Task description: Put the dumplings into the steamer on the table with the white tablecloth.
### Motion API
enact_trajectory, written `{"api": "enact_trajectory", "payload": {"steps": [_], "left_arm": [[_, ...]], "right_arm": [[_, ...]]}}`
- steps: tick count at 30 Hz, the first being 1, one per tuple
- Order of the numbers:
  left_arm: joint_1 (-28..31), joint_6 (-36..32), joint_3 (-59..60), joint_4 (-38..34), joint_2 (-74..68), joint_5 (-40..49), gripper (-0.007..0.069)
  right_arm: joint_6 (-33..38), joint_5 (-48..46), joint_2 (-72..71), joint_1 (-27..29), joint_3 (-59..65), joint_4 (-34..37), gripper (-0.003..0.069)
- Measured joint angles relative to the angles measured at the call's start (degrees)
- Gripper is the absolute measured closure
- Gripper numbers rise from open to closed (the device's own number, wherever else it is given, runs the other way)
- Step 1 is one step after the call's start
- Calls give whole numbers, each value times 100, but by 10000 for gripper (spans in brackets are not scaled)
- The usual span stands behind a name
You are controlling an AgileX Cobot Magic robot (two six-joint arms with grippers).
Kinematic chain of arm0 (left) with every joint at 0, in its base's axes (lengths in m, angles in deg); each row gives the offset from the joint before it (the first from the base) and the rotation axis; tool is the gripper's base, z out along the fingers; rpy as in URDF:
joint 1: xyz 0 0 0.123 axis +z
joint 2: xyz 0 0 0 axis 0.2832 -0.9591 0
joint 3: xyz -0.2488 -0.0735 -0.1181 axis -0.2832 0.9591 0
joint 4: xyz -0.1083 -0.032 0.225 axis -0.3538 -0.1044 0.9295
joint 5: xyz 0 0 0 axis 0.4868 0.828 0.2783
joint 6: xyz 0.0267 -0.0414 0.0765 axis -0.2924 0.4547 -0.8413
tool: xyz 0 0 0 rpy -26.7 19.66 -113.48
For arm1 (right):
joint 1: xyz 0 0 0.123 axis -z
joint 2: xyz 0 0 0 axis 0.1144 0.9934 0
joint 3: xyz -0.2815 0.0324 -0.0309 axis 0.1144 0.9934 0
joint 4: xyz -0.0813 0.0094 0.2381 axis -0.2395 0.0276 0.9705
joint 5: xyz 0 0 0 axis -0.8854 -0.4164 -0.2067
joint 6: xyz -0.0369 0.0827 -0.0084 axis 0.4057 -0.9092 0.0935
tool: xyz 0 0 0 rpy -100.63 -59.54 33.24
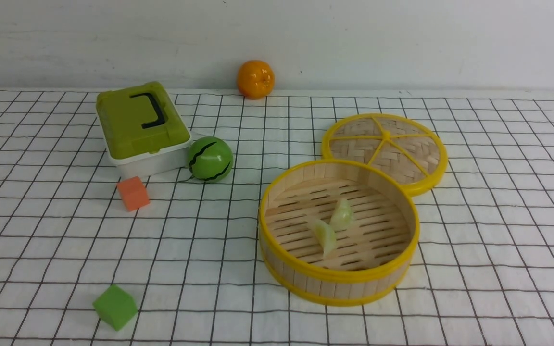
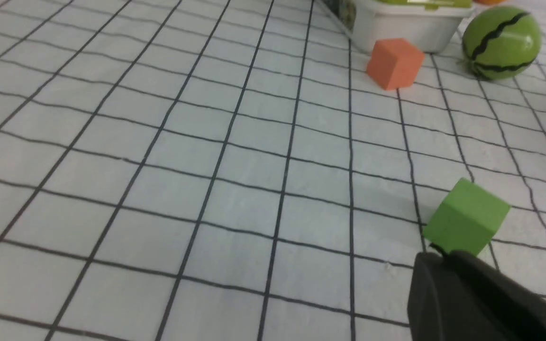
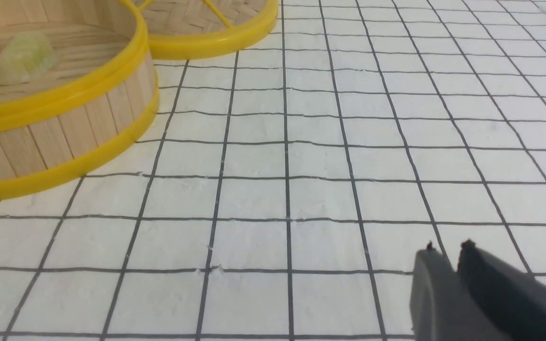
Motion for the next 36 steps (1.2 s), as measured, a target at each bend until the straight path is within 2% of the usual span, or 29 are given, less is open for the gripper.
{"api": "enact_trajectory", "payload": {"steps": [36], "left_arm": [[99,-114,0,-106,0,-9,637]], "right_arm": [[0,0,0,0,0,6,550]]}}
